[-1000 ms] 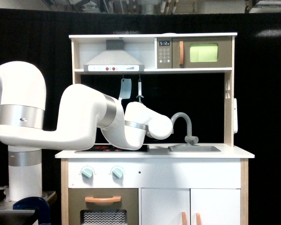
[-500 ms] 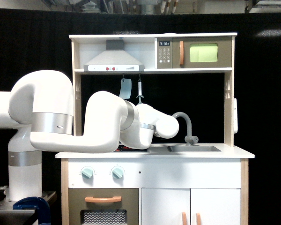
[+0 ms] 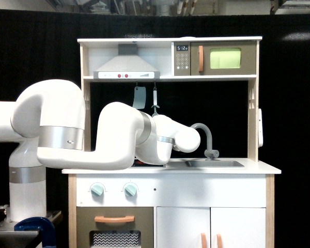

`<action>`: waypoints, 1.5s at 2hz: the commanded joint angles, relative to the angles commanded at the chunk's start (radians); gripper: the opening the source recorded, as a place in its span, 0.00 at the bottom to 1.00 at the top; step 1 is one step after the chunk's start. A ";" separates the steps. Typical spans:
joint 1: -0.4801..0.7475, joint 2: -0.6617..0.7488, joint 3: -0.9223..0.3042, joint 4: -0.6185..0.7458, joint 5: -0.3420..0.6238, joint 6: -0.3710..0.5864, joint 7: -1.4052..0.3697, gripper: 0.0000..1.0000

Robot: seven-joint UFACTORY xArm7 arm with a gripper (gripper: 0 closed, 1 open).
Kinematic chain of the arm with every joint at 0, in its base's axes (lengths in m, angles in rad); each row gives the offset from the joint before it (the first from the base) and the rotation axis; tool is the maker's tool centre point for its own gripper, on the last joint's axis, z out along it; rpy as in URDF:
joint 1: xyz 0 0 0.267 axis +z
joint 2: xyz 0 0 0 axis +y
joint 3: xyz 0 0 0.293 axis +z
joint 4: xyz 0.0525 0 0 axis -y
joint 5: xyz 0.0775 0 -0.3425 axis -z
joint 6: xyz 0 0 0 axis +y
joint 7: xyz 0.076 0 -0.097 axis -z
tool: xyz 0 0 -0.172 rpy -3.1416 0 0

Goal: Turn on the faucet

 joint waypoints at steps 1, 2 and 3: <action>0.002 -0.035 0.000 0.351 -0.082 0.342 0.069 1.00; 0.046 -0.053 0.013 0.459 -0.105 0.404 0.094 1.00; -0.295 -0.030 0.061 0.162 -0.117 0.448 0.128 1.00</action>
